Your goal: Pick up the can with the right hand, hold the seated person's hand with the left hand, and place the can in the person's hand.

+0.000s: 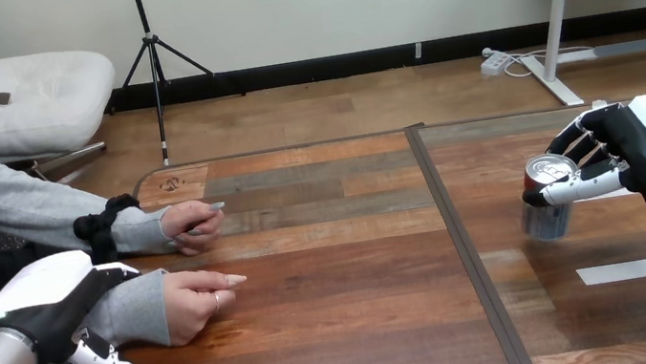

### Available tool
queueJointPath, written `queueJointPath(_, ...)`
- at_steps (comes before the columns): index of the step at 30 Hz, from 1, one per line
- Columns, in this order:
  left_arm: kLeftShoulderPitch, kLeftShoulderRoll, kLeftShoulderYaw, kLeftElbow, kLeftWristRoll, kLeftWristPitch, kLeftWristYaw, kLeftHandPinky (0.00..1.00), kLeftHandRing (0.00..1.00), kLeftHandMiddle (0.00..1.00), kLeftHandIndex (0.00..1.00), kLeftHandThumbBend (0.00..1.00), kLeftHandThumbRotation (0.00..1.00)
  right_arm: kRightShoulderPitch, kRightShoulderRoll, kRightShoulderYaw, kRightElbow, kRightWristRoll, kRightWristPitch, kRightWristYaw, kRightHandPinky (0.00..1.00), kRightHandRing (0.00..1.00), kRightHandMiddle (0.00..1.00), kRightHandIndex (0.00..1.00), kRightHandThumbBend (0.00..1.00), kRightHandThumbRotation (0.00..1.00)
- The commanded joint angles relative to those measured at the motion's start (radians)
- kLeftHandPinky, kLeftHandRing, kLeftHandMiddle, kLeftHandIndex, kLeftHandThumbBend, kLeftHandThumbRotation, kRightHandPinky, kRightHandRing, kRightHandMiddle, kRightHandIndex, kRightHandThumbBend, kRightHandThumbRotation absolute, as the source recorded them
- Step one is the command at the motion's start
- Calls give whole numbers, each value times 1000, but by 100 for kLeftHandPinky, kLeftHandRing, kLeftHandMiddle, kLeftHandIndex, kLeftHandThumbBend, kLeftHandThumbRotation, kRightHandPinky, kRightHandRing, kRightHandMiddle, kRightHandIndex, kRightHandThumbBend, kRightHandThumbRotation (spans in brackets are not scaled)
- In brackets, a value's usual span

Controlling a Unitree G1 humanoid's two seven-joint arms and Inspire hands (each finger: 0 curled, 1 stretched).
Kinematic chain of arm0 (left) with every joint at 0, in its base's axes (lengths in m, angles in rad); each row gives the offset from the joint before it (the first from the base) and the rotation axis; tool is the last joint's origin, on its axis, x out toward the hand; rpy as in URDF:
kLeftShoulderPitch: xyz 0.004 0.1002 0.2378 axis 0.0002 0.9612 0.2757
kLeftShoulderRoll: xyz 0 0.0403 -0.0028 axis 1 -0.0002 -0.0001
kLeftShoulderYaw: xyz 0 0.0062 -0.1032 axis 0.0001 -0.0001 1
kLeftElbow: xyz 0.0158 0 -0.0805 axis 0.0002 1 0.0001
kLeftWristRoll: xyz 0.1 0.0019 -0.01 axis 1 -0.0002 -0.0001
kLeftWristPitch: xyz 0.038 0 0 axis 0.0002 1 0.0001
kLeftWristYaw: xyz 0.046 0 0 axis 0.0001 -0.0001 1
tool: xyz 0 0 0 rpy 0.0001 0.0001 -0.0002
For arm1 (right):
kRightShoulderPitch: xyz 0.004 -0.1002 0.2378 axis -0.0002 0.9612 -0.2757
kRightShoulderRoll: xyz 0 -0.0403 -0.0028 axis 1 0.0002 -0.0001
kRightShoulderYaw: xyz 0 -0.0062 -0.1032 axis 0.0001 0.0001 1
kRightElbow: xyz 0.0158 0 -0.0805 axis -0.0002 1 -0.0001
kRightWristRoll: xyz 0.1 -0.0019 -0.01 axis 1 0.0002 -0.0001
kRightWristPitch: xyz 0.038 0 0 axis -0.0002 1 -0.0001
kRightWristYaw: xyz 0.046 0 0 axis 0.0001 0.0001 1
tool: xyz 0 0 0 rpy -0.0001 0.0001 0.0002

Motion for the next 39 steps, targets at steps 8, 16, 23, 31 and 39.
queueJointPath(8,-50,42,14,-48,-52,21,-51,58,67,71,74,82,0,-75,-16,-13,-51,15,-13,-14,39,43,46,46,72,0)
queueJointPath(16,-60,40,1,-42,-39,-6,-19,49,56,63,66,68,0,-74,-16,-13,-46,15,-17,-14,39,43,46,46,72,0)
queueJointPath(23,-68,40,-11,-24,-8,-40,46,43,48,55,59,62,0,-73,-15,-16,-45,19,-15,-12,39,43,46,47,72,0)
queueJointPath(31,-80,30,-6,23,-9,-89,101,37,42,49,53,59,0,-73,-15,-12,-44,13,-12,-21,38,42,46,47,73,0)
queueJointPath(39,-89,29,-10,44,-5,-109,132,34,39,46,50,57,0,-69,-15,-14,-43,15,-18,-24,38,43,46,47,73,0)
